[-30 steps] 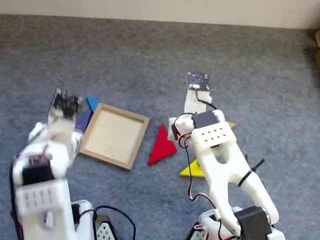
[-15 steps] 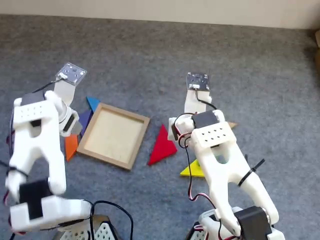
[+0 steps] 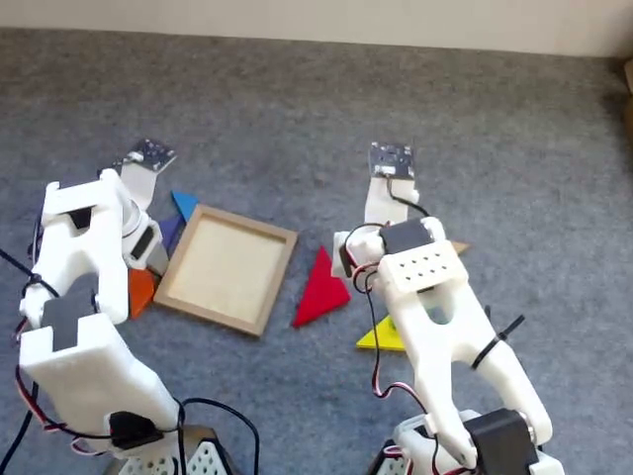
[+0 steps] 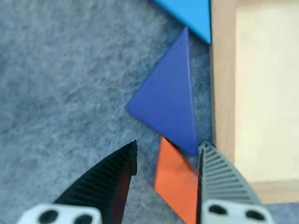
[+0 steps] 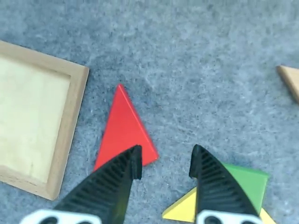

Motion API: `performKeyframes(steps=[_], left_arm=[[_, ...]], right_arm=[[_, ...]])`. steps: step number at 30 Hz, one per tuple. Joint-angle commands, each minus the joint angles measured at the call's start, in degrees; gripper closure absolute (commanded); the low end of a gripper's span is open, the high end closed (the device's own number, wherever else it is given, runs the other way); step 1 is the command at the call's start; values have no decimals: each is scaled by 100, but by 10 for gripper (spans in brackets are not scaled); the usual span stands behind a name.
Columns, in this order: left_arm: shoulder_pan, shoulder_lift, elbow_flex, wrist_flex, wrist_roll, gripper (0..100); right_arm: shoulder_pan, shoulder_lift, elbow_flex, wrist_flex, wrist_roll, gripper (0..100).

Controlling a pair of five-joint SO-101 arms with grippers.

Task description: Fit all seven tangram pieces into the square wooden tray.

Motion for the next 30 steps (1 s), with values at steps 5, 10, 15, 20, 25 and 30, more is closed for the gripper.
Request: performKeyframes(steps=[5, 10, 15, 20, 25, 30], left_arm=[[567, -119, -163, -9, 844, 787], [1059, -435, -145, 316, 1196, 787], [1657, -655, -145, 404, 1556, 787], [2237, -681, -145, 712, 1864, 787], [2510, -716, -198, 1081, 2145, 787], [2484, -778, -189, 1319, 2145, 787]], right_arm=[[92, -268, -31, -110, 62, 831], [224, -268, -31, -110, 62, 831], [479, -277, -75, -110, 62, 831], [840, -268, -75, -110, 62, 831], [1349, -268, -84, -110, 62, 831], [1464, -268, -84, -101, 132, 830]])
